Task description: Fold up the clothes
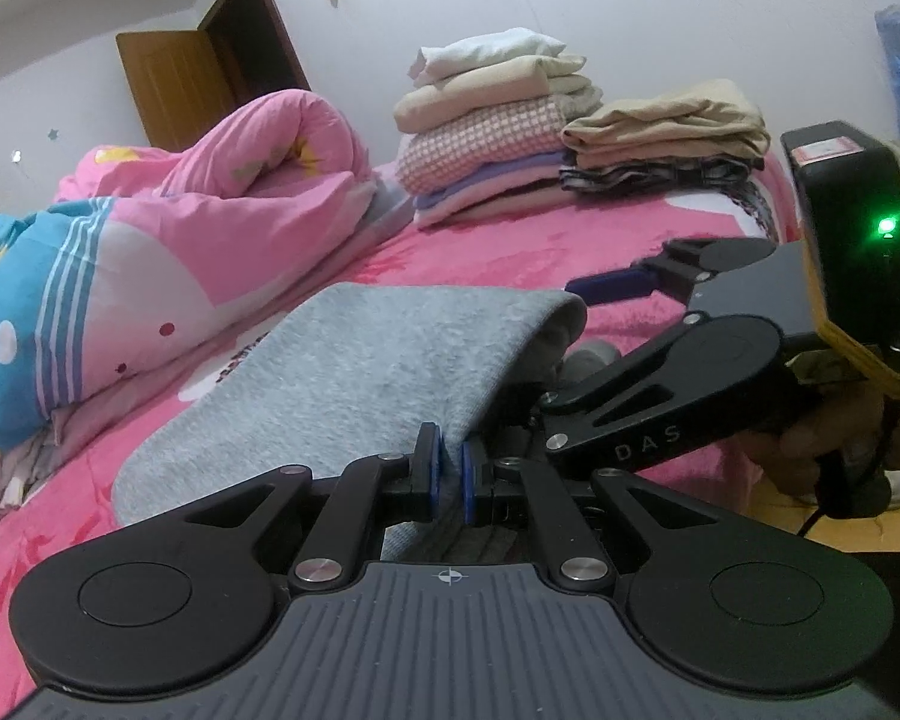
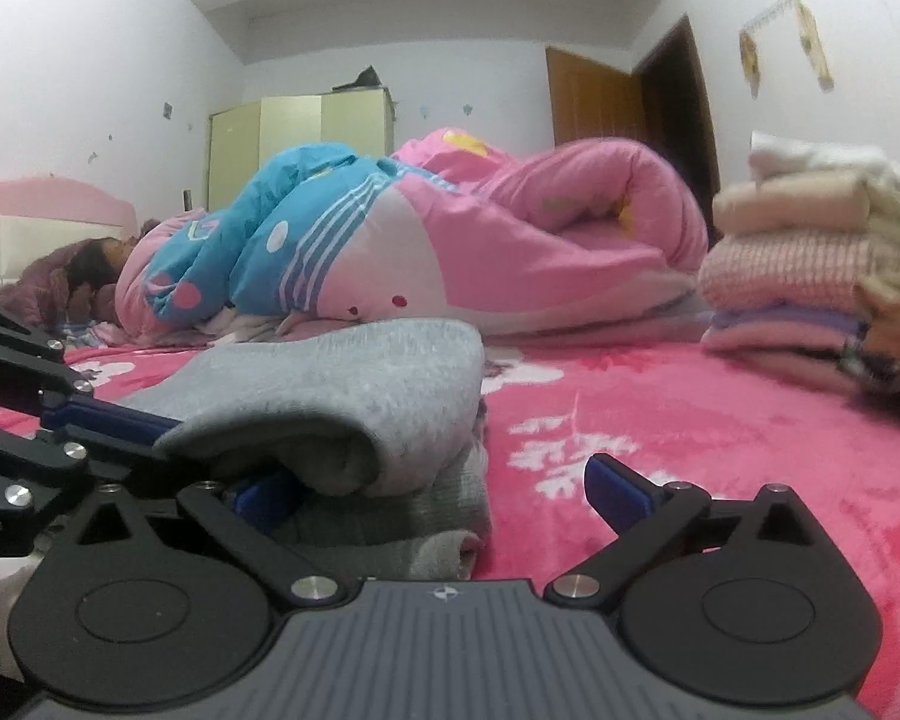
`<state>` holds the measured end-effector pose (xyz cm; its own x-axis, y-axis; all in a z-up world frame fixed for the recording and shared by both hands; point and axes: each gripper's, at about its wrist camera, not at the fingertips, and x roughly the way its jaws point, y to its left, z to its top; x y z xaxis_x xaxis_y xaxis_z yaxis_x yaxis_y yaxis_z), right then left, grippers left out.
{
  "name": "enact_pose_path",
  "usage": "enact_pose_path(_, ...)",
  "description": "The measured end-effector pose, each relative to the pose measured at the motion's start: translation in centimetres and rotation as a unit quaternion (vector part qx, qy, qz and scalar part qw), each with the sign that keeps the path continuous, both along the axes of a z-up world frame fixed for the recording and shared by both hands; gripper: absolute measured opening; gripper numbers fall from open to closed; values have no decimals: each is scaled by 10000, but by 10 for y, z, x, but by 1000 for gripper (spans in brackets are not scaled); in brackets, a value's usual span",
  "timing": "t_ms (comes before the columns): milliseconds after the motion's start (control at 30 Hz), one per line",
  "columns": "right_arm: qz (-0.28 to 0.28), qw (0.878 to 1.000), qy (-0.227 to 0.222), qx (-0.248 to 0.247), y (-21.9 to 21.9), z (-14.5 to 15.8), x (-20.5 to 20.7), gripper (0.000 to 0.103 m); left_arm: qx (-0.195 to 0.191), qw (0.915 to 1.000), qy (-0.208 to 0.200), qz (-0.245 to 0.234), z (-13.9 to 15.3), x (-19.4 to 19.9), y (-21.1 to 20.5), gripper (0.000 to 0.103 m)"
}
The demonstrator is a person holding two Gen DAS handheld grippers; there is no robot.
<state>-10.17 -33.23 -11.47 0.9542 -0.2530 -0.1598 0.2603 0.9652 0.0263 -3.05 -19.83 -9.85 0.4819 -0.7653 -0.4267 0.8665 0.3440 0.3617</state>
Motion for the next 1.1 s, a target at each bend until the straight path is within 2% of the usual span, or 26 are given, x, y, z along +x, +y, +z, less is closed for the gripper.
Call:
enact_pose_path(133, -231, 9997, -25, -82, -11, -1, -12, 101, 51, 9999, -81, -38, -3, -1, 0, 6)
enact_pose_path(300, -894, 9938, 45, 659, -55, -3, -27, 97, 61, 9999, -102, -43, -7, -1, -1, 6)
enact_pose_path(367, -1022, 9884, -4, 1121, -72, -4, -35, 96, 72, 9999, -134, -45, -8, -2, -2, 7)
enact_pose_path(433, -1043, 9853, -35, 1351, -82, -3, -45, 95, 82, 9998, -177, -52, -8, -3, -2, 7)
enact_pose_path(500, -904, 9848, -80, 1478, -85, 0, -54, 94, 82, 9997, -216, -52, -9, -4, -2, 8)
enact_pose_path(667, -86, 9705, -16, 2409, -97, 5, -43, 88, 37, 9997, -255, -7, -8, -6, -2, 11)
enact_pose_path(800, 570, 9481, 35, 3127, -107, 10, -33, 78, 2, 9997, -258, 38, -6, -7, -4, 16)
enact_pose_path(933, 1220, 9164, 87, 3812, -116, 15, -24, 67, 23, 9992, -399, 37, -7, -11, -11, 28)
enact_pose_path(1100, 1637, 9115, 420, 3749, -102, 22, -9, 66, 124, 9973, -726, 59, -13, -19, -22, 33)
